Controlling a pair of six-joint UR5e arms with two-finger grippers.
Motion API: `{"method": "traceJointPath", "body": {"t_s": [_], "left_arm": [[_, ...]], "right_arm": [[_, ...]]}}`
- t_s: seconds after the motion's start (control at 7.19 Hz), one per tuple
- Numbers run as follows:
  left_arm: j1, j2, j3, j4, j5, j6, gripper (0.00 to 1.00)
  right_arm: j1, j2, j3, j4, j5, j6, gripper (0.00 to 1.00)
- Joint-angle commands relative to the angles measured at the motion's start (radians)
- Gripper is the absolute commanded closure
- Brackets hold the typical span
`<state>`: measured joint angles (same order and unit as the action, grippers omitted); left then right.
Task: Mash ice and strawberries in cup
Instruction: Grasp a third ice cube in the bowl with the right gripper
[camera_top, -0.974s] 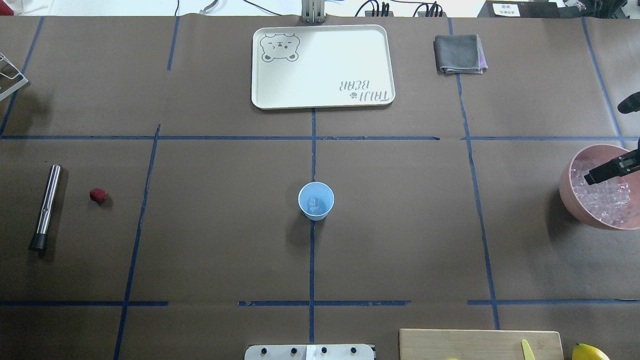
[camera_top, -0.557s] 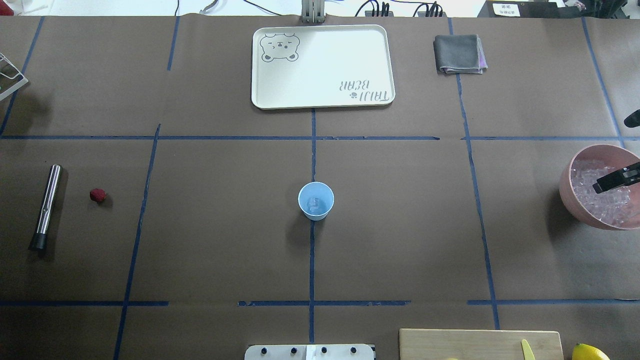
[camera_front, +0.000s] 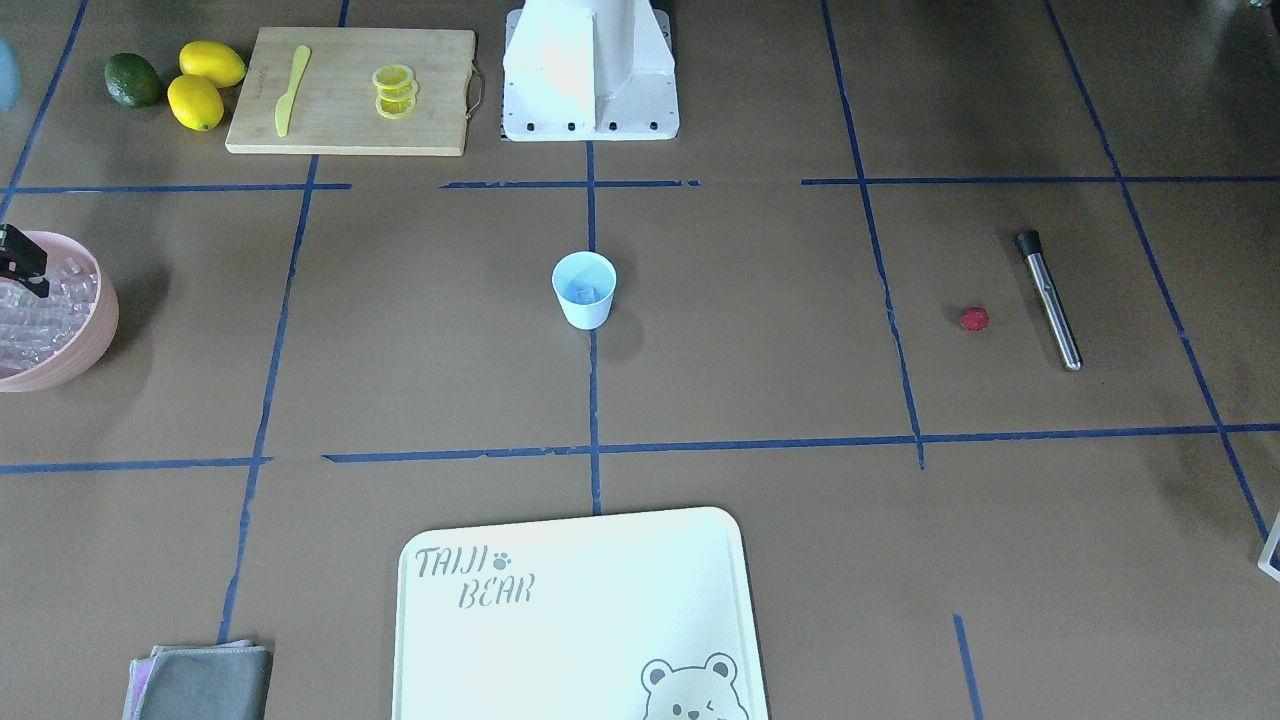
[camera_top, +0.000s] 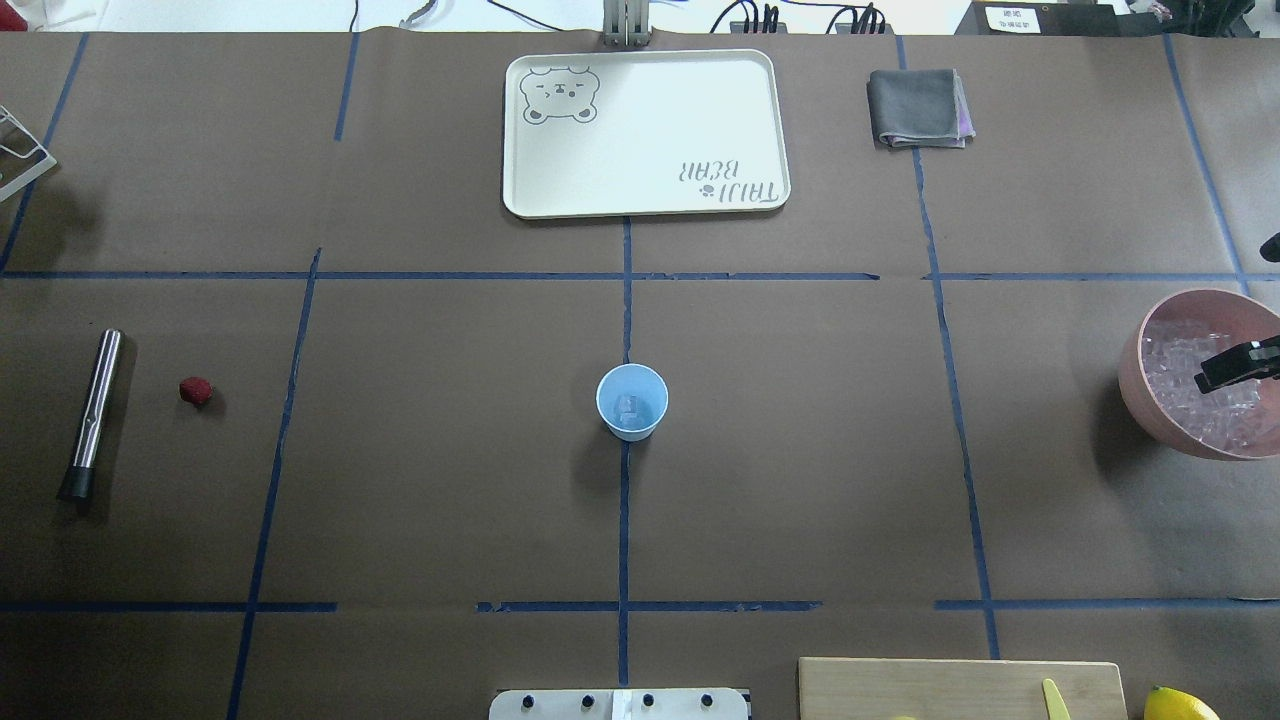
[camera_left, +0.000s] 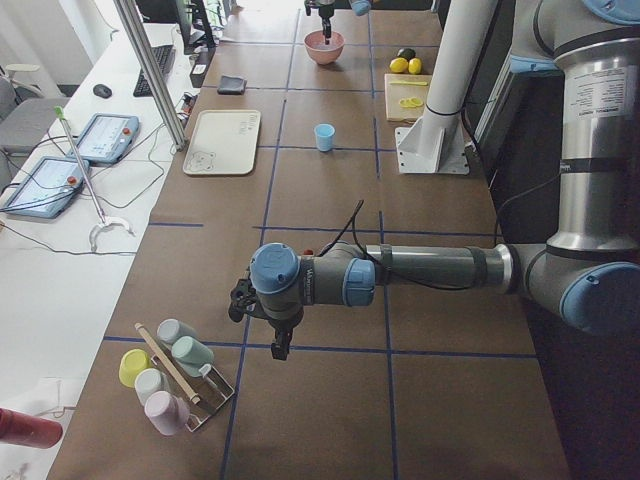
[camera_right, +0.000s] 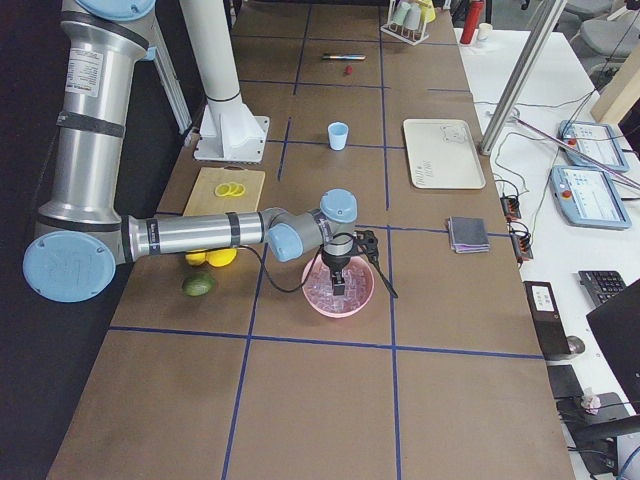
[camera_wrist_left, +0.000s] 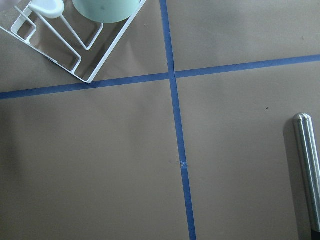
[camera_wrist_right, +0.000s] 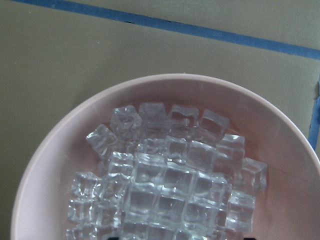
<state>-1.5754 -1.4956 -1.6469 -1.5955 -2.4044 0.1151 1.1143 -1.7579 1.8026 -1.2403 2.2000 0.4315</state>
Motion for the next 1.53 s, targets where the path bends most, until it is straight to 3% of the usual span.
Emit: {"method": "traceJointPath", "body": {"t_s": [0.0,0.42,0.7,0.83,0.97,1.11,1.39], "left_arm": [[0.000,0.000,-0.001,-0.003,0.001,0.000,0.00],[0.000,-0.002,-0.001,-0.006,-0.001,0.000,0.00],[0.000,-0.002,-0.001,-0.006,-0.001,0.000,0.00],[0.000,-0.002,-0.001,-0.006,-0.001,0.000,0.00],[0.000,-0.002,-0.002,-0.006,-0.001,0.000,0.00],[0.000,-0.002,-0.002,-0.006,-0.001,0.000,0.00],[0.000,-0.002,-0.002,-0.004,-0.001,0.000,0.00]], "right_arm": [[-0.002,-0.014,-0.002,-0.002,0.000,0.036,0.16],[-0.028,-0.015,-0.014,-0.008,-0.019,0.041,0.22],[-0.030,-0.015,-0.014,-0.005,-0.017,0.064,0.75],[-0.027,-0.015,-0.006,-0.007,-0.014,0.061,0.87],[-0.025,-0.018,-0.006,-0.005,-0.014,0.058,0.89],[-0.022,-0.018,0.000,-0.005,-0.014,0.058,0.97],[-0.008,-0.018,0.114,-0.054,-0.003,0.055,1.00]]}}
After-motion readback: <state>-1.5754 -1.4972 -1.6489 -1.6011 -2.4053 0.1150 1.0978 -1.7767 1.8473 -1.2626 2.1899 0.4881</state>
